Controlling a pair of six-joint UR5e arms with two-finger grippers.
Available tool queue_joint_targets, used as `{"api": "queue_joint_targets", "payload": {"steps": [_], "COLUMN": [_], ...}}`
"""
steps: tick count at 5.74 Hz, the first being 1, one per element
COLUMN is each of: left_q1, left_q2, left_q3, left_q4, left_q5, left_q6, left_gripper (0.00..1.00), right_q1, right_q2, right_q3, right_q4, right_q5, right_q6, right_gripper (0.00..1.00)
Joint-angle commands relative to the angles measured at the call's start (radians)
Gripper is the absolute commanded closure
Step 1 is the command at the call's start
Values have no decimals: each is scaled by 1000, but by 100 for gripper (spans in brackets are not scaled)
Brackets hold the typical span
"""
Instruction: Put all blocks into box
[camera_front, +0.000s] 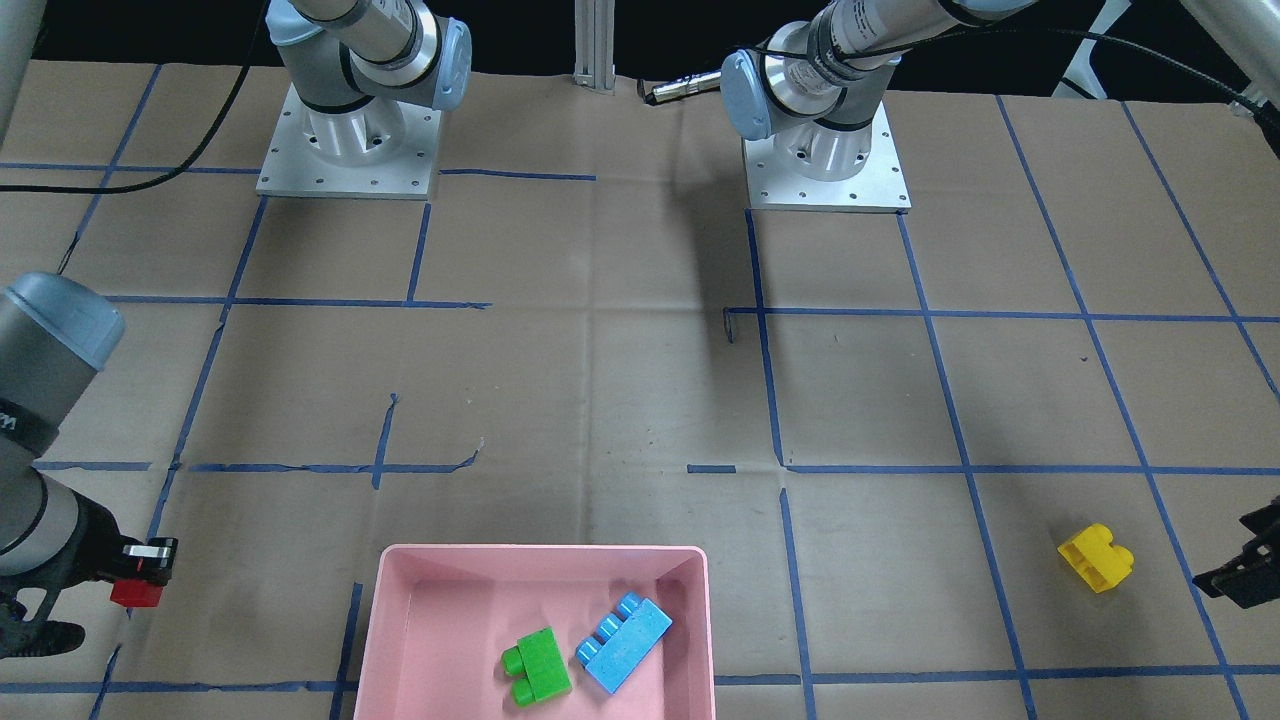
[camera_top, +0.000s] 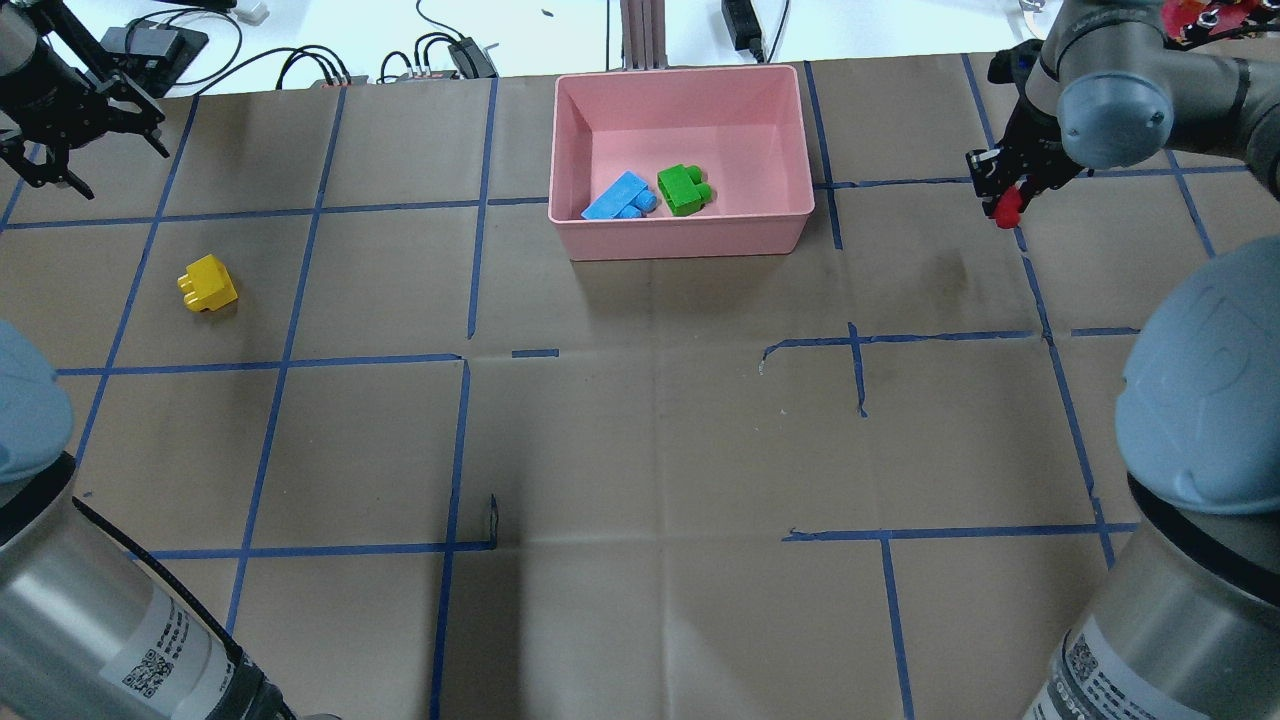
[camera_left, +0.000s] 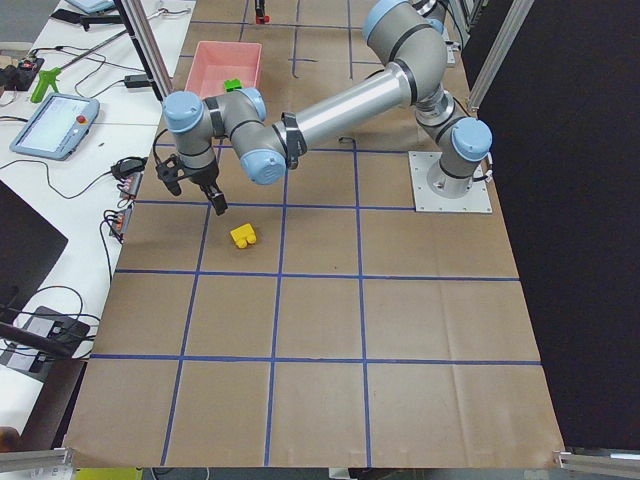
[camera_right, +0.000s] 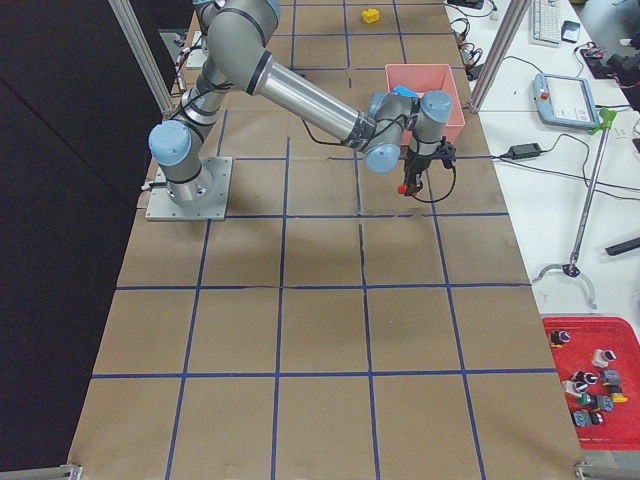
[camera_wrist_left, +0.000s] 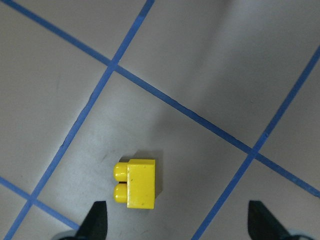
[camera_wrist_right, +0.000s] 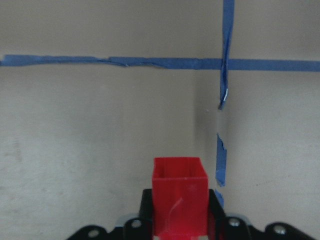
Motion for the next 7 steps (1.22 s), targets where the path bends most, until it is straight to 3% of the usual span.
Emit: {"api": "queue_joint_targets", "payload": {"steps": [1, 2, 3, 5, 6, 7], "left_q1": [26, 27, 24, 22, 18, 18], "left_q2": [16, 14, 5, -27, -59, -70], "left_q3": [-126, -181, -239, -280, -287, -295], "left_q4": [59, 128, 221, 332, 374, 378], "left_q5": [-4, -8, -11, -13, -14, -13], "left_q6": [-112, -112, -113, -101, -97, -84], "left_gripper": [0, 0, 0, 1, 0, 1], "right_q1": [79, 167, 249, 315, 321, 320], "right_q2": [-52, -28, 53, 174, 181, 178], "right_q3": [-80, -128, -199, -335, -326, -338], "right_q4": [18, -14, -129, -144, -139, -122], "right_q5": [218, 368, 462, 463, 463, 456], "right_q6": [-2, 1, 10, 16, 26, 24], "right_gripper": [93, 93, 93, 93, 88, 1]}}
